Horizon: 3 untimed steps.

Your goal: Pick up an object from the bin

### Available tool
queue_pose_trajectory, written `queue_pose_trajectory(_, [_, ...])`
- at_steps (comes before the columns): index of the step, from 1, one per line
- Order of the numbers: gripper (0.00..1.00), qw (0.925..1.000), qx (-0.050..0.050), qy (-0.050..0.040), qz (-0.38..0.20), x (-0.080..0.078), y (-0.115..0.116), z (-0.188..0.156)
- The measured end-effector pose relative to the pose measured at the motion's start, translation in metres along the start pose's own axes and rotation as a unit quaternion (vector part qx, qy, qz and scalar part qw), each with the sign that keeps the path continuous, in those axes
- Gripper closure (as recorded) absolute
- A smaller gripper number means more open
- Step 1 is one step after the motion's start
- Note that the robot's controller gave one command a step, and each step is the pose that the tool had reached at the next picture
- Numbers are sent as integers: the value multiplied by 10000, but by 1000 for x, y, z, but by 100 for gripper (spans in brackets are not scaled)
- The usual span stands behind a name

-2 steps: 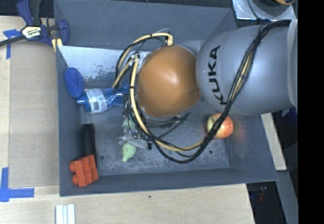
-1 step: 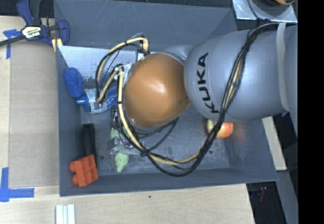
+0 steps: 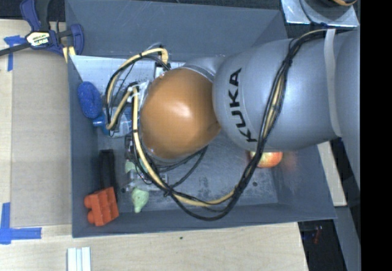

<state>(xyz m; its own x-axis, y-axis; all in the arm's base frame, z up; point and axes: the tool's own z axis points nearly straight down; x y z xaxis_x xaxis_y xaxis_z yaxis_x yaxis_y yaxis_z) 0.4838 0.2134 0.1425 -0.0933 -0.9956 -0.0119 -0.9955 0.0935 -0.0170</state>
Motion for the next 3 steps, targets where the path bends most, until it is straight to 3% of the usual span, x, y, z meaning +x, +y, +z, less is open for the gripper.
queue_pose_trajectory(1, [100, 9997, 16, -6, 262, 35, -14, 60])
queue_pose_trajectory(2, [100, 9999, -11, -5, 110, 35, -10, 1])
queue_pose_trajectory(3, [100, 9987, 29, -16, -516, 50, -10, 30])
